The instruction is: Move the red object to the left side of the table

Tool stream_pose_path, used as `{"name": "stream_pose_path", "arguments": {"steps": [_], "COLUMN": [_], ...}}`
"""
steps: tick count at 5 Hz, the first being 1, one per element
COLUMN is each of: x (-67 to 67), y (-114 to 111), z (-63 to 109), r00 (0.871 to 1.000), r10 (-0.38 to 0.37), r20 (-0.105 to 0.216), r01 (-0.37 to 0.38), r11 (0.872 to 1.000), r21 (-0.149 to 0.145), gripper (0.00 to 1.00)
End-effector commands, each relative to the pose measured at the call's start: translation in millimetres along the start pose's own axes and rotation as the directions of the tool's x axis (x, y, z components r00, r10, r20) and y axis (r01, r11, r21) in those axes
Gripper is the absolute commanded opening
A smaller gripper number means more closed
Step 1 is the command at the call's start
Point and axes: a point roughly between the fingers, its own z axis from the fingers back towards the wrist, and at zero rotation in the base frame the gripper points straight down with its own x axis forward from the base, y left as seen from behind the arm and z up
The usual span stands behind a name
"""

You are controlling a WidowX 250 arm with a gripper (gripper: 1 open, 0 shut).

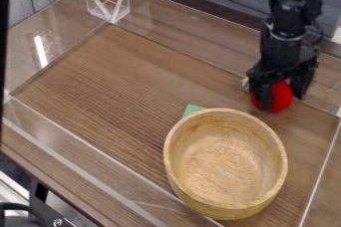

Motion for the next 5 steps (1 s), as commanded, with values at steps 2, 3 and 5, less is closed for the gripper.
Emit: {"name": "stream_pose_path", "arguments": {"steps": [2, 3, 5], "x": [-1.2, 4.9, 20.8], "y": [-12, -11, -1], "z": [9.8, 21.9, 16.6], "r00": [0.997, 0.993, 0.99], "r10": [0.049, 0.098, 0.117], "r20": [0.051, 0.067, 0.084], "r01": [-0.046, -0.093, -0.109], "r11": [0.997, 0.993, 0.989], "r21": [-0.062, -0.074, -0.096], "gripper": [1.0, 1.0, 1.0]}}
